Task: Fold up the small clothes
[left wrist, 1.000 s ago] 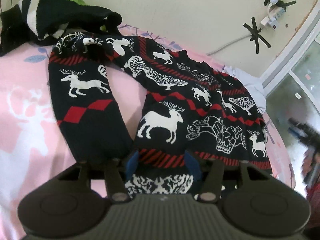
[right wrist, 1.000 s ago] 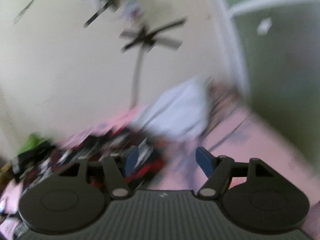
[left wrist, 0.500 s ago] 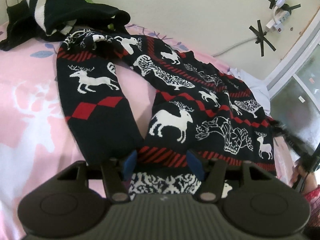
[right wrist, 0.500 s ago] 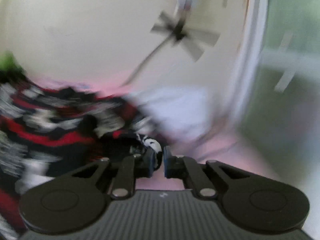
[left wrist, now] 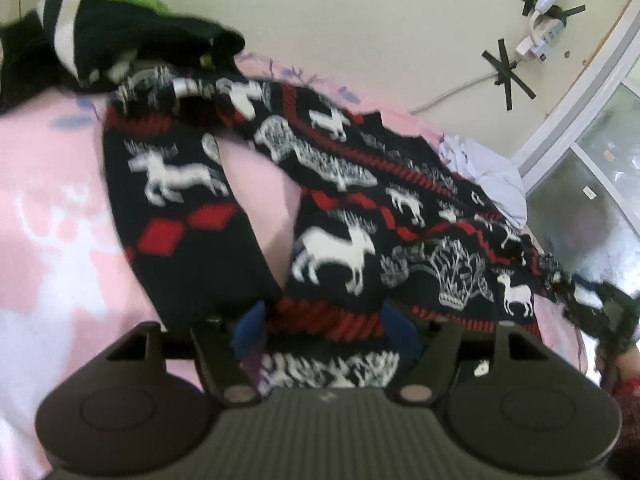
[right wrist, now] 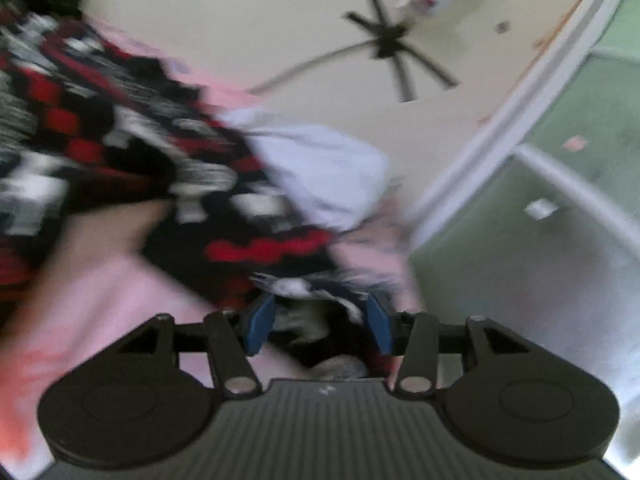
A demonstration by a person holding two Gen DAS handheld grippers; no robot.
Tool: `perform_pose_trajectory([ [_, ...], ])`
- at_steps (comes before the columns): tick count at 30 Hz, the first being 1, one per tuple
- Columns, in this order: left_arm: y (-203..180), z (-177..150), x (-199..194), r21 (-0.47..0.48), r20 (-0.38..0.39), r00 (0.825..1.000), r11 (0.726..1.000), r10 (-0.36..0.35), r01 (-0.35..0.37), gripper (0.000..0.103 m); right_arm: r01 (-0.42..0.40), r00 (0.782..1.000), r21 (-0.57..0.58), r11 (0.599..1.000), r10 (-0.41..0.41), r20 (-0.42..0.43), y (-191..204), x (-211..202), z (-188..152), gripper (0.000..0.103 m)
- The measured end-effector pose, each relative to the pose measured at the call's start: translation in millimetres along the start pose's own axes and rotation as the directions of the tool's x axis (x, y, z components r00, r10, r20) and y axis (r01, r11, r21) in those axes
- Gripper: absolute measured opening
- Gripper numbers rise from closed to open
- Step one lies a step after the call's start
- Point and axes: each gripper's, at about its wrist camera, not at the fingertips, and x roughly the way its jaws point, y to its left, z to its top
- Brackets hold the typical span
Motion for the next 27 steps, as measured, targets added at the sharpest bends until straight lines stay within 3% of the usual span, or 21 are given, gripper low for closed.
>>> perform_pose_trajectory([
  [3, -2, 25, -10, 0.060, 0.050, 0.996, 0.995, 0.074, -0.077, 0.066, -0.232, 0.971, 0.126, 0.964, 0.223, 0.082, -22, -24, 14, 0.040],
  [6, -9, 66, -7, 0.148, 0.116, 0.978, 0.970, 0.176, -0.192, 0.067, -0.328, 0.935, 0.236, 0.915, 0.278, 0.222, -46, -27, 48, 0.041],
  [9, -9, 108, 14, 0.204, 0.153, 0.958, 0.941, 0.243, -0.271, 0.072, -0.430, 0.892, 0.308, 0.848, 0.349, 0.286, -56, 15, 85, 0.041],
  [11, -4, 135, 37, 0.219, 0.149, 0.945, 0.923, 0.290, -0.317, 0.075, -0.446, 0.891, 0.315, 0.838, 0.383, 0.243, -46, 58, 109, 0.041],
  [14, 11, 161, 75, 0.201, 0.102, 0.928, 0.906, 0.358, -0.372, 0.077, -0.414, 0.909, 0.336, 0.846, 0.402, 0.110, -24, 137, 130, 0.040],
  [16, 22, 168, 94, 0.189, 0.059, 0.926, 0.907, 0.373, -0.378, 0.077, -0.419, 0.897, 0.393, 0.818, 0.441, 0.039, -22, 179, 131, 0.039],
  [18, 27, 167, 111, 0.192, 0.025, 0.921, 0.902, 0.388, -0.386, 0.074, -0.415, 0.888, 0.391, 0.822, 0.459, -0.020, -10, 204, 129, 0.039],
  [20, 30, 159, 125, 0.218, 0.005, 0.912, 0.890, 0.410, -0.402, 0.051, -0.415, 0.897, 0.350, 0.840, 0.442, 0.002, 3, 197, 123, 0.028],
  [21, 30, 154, 129, 0.234, 0.017, 0.906, 0.880, 0.423, -0.415, 0.041, -0.426, 0.893, 0.330, 0.842, 0.449, 0.007, 6, 193, 125, 0.009],
  [22, 27, 150, 128, 0.247, 0.051, 0.905, 0.873, 0.422, -0.420, 0.021, -0.434, 0.891, 0.307, 0.847, 0.454, 0.008, 10, 189, 128, 0.007],
  [23, 25, 148, 127, 0.252, 0.059, 0.906, 0.872, 0.419, -0.419, 0.012, -0.441, 0.890, 0.276, 0.854, 0.455, 0.016, 14, 181, 130, 0.007],
  [24, 23, 148, 125, 0.246, 0.062, 0.900, 0.867, 0.432, -0.434, 0.007, -0.449, 0.890, 0.234, 0.863, 0.455, 0.030, 19, 172, 132, 0.007],
  [27, 25, 145, 112, 0.208, 0.083, 0.905, 0.880, 0.418, -0.426, 0.006, -0.445, 0.896, 0.182, 0.877, 0.436, 0.090, 15, 155, 144, 0.007],
])
